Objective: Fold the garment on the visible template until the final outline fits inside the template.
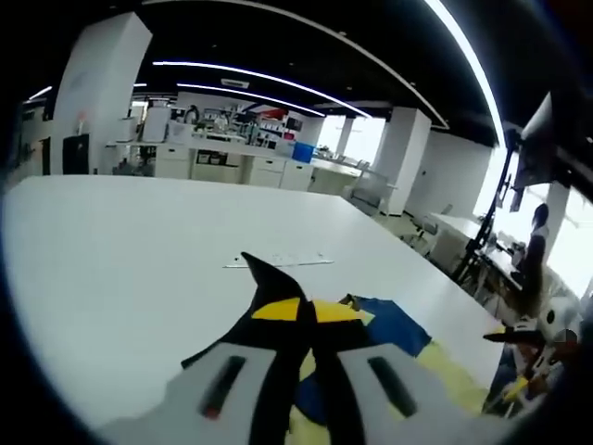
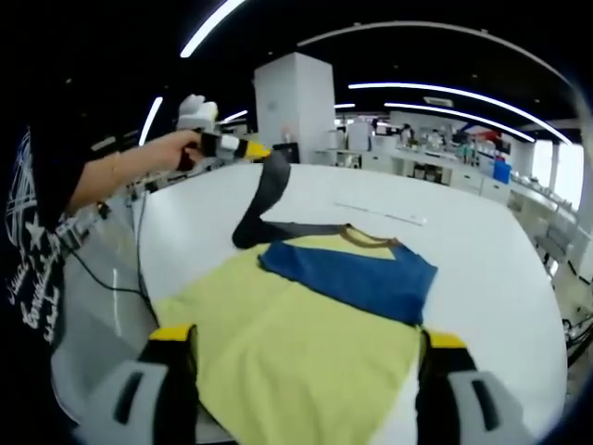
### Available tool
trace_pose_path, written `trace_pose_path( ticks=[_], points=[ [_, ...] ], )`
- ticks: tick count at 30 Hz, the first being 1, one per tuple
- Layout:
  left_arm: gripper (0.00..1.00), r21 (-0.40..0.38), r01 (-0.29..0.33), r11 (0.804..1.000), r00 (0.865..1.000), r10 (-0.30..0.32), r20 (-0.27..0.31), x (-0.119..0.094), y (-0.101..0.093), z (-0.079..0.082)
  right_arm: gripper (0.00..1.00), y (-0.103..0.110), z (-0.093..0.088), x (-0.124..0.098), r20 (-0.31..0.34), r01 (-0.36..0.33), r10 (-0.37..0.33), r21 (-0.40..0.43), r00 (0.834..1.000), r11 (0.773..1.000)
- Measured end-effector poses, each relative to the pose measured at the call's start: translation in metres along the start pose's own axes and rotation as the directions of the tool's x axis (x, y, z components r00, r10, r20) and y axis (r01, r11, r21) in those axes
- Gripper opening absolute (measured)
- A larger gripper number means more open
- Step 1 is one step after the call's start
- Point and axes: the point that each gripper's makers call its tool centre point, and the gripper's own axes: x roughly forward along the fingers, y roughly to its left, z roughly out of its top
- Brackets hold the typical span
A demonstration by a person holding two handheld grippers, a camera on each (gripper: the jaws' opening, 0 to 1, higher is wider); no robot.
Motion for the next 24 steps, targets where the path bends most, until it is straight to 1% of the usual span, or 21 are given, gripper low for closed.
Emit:
trace_pose_path(
  ticks=[2,4,11,13,16,23,24],
  points=[
    [0.0,0.005,0.017,1.0,1.0,-0.017,-0.002,0.006,-0.005,0.002,1.0,-0.001,0.0,-0.001,0.0,0.004,-0.004,0.001,1.0,1.0],
    [0.0,0.014,0.034,0.999,0.999,-0.034,-0.004,0.014,-0.015,0.003,1.0,-0.001,-0.001,-0.002,0.0,0.007,-0.007,0.002,1.0,1.0],
    [0.0,0.019,0.077,0.997,0.997,-0.077,-0.026,0.035,-0.039,-0.001,1.0,-0.004,-0.003,-0.002,-0.004,0.012,-0.012,0.004,1.0,1.0],
    [0.0,0.032,0.084,0.996,0.996,-0.083,-0.032,0.04,-0.044,-0.001,1.0,-0.003,-0.004,-0.003,-0.006,0.014,-0.014,0.006,1.0,1.0],
    [0.0,0.043,0.109,0.993,0.993,-0.106,-0.05,0.048,-0.06,-0.006,1.0,-0.004,-0.007,-0.004,-0.015,0.018,-0.018,0.007,1.0,1.0],
    [0.0,0.055,0.152,0.987,0.985,-0.147,-0.086,0.068,-0.085,-0.02,1.0,-0.006,-0.012,-0.006,-0.026,0.024,-0.024,0.017,0.999,1.0],
    [0.0,0.063,0.162,0.985,0.984,-0.157,-0.083,0.072,-0.089,-0.022,1.0,-0.007,-0.012,-0.007,-0.026,0.026,-0.025,0.018,0.999,1.0]
  ],
)
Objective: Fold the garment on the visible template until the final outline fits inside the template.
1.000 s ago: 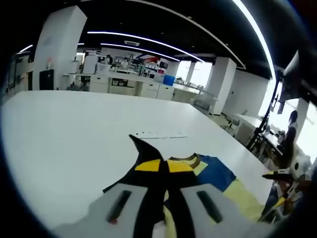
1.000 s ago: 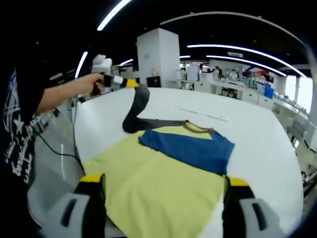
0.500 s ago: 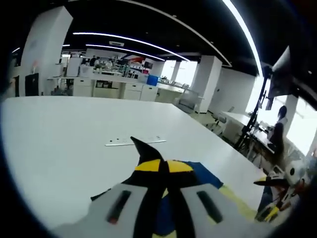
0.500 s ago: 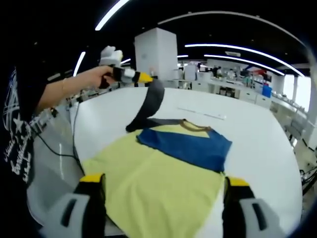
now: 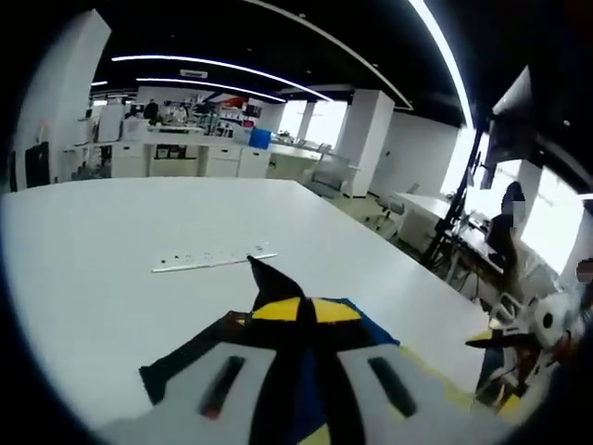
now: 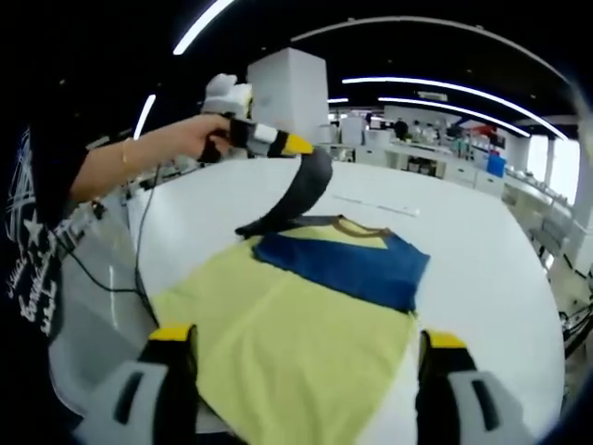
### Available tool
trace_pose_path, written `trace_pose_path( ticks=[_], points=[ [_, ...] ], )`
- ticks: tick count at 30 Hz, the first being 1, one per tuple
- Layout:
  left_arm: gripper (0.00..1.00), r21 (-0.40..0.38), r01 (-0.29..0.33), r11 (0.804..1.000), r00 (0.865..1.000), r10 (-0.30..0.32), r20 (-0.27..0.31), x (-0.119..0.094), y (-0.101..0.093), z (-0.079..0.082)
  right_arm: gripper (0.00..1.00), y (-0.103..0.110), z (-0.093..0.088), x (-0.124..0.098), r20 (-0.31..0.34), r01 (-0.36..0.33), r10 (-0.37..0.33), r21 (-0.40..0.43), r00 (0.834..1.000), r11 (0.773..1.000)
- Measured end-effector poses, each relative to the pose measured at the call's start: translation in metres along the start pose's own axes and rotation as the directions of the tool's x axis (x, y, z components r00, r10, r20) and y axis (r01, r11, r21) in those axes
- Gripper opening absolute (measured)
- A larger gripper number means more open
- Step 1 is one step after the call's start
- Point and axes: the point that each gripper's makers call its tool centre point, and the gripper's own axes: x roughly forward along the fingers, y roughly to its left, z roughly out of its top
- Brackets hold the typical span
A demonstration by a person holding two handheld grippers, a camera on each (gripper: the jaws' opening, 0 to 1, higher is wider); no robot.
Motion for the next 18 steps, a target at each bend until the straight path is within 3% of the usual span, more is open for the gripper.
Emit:
trace_pose_path(
  ticks=[6,18],
  points=[
    [0.0,0.001,0.036,0.999,0.999,-0.036,-0.005,0.018,-0.012,-0.009,1.0,-0.006,-0.001,-0.003,-0.003,0.012,-0.012,0.008,1.0,1.0],
    [0.0,0.0,0.138,0.99,0.99,-0.138,-0.009,0.041,-0.059,-0.014,1.0,-0.01,-0.011,-0.007,-0.026,0.023,-0.023,0.021,0.999,0.999]
  ],
)
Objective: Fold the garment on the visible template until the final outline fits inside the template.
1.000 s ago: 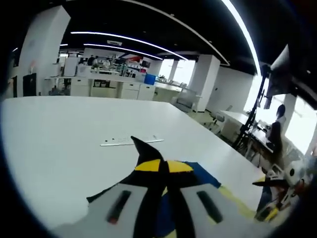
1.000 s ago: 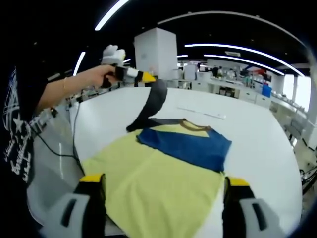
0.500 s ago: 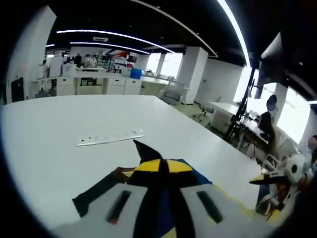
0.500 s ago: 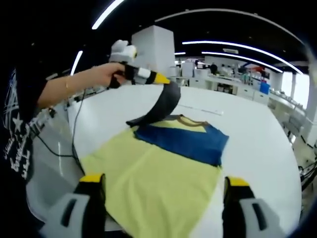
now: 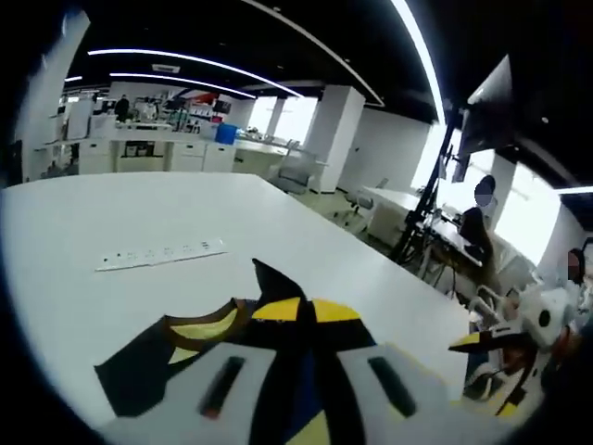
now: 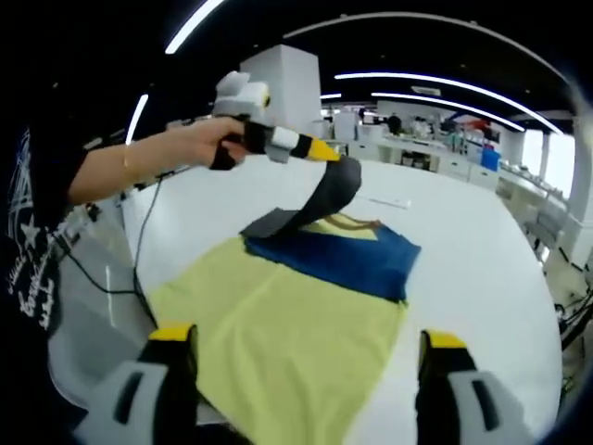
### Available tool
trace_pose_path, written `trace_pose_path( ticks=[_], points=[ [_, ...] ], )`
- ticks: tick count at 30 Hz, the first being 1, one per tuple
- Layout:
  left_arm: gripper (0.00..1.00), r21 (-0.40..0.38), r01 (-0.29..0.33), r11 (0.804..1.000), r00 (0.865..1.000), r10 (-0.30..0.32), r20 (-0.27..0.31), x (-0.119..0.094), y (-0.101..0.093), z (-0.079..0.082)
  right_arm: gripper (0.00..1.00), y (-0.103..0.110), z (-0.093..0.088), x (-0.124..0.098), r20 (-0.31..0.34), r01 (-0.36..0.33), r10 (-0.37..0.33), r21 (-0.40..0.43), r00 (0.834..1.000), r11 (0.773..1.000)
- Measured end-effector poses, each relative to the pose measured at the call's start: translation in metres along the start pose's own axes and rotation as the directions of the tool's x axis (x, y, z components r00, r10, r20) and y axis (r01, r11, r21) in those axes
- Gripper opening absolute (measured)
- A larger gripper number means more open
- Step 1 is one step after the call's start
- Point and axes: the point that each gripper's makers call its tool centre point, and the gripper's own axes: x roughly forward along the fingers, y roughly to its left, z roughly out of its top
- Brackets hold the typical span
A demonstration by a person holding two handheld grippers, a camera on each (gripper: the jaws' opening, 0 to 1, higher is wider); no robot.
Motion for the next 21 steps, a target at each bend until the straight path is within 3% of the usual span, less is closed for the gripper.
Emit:
trace_pose_path(
  ticks=[6,13,17,21],
  points=[
    [0.0,-0.035,0.065,0.997,0.998,-0.065,0.011,0.008,-0.024,-0.007,1.0,0.0,-0.005,-0.001,-0.015,0.0,0.0,0.005,1.0,1.0],
    [0.0,-0.035,0.085,0.996,0.996,-0.085,-0.018,0.02,-0.035,-0.024,1.0,0.002,-0.006,0.0,-0.022,-0.003,0.003,0.002,1.0,1.0],
    [0.0,0.022,0.09,0.996,0.993,-0.087,-0.084,0.028,-0.04,-0.042,1.0,0.002,-0.009,-0.001,-0.029,-0.002,0.002,0.003,1.0,1.0],
    [0.0,0.077,0.084,0.993,0.985,-0.071,-0.156,0.03,-0.046,-0.07,1.0,0.0,-0.011,-0.002,-0.032,0.004,-0.004,0.009,0.999,1.0]
  ],
)
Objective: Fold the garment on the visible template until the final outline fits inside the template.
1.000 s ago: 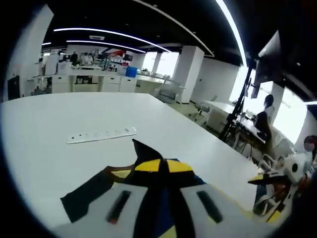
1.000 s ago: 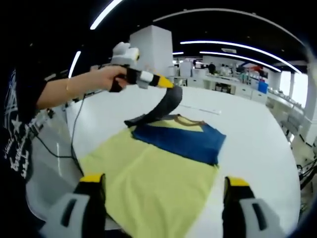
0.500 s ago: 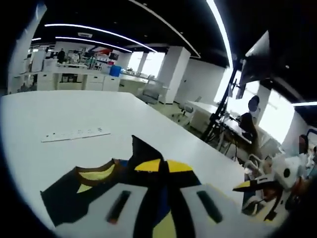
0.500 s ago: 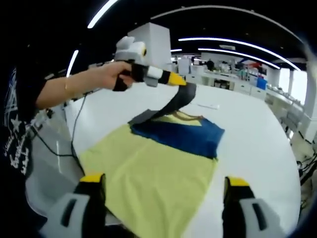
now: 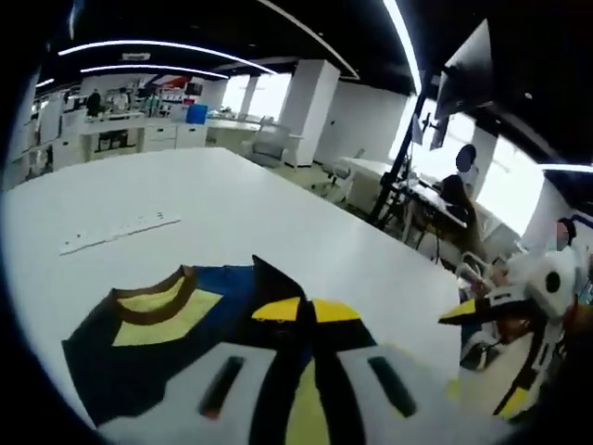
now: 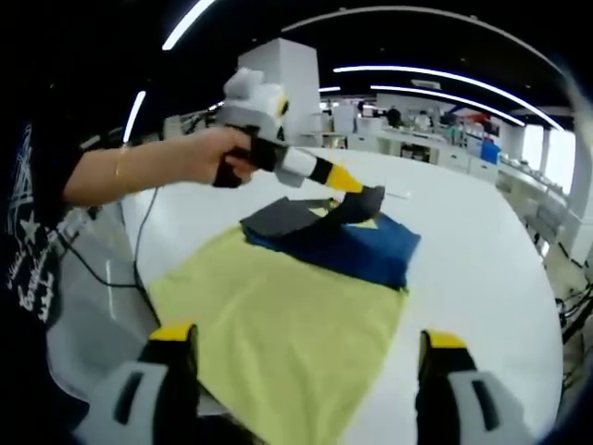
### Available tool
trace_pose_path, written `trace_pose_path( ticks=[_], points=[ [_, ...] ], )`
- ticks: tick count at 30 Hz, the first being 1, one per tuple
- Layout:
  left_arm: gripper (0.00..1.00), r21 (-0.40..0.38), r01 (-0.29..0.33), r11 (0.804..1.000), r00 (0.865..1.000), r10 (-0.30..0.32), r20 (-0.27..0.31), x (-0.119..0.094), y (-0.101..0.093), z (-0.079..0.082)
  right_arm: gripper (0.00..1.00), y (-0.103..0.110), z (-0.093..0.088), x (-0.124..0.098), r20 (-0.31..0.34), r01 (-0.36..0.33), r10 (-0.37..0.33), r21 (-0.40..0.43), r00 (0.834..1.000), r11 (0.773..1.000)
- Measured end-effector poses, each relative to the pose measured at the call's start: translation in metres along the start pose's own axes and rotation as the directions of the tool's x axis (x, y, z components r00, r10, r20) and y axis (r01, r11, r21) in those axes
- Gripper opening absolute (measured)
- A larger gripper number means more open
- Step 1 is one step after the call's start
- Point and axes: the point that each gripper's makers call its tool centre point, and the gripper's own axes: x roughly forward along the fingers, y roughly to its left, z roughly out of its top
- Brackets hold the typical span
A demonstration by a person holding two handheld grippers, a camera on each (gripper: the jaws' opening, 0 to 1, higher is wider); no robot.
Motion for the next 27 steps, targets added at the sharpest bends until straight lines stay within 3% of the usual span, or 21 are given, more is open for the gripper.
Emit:
trace_pose_path(
  ticks=[10,15,18,22,27],
  points=[
    [0.0,-0.042,0.009,0.999,0.998,-0.012,-0.066,0.021,-0.009,-0.036,1.0,-0.002,0.0,-0.002,0.0,0.004,-0.004,0.003,1.0,1.0],
    [0.04,-0.039,0.029,0.999,0.998,-0.032,-0.056,0.023,-0.016,-0.036,1.0,-0.003,-0.001,-0.003,0.002,0.008,-0.008,0.011,1.0,1.0],
    [0.17,-0.008,0.026,1.0,0.999,-0.026,-0.045,0.024,-0.015,-0.032,1.0,-0.003,-0.001,-0.002,0.002,0.007,-0.007,0.013,1.0,1.0],
    [0.35,-0.021,0.003,1.0,1.0,-0.004,-0.029,0.017,-0.01,-0.028,1.0,-0.003,0.0,-0.001,0.01,0.004,-0.005,0.016,1.0,1.0],
    [0.67,0.034,-0.088,0.996,0.996,0.089,-0.019,0.006,0.013,-0.026,1.0,-0.002,0.004,0.003,0.016,-0.01,0.01,0.01,1.0,1.0]
  ],
)
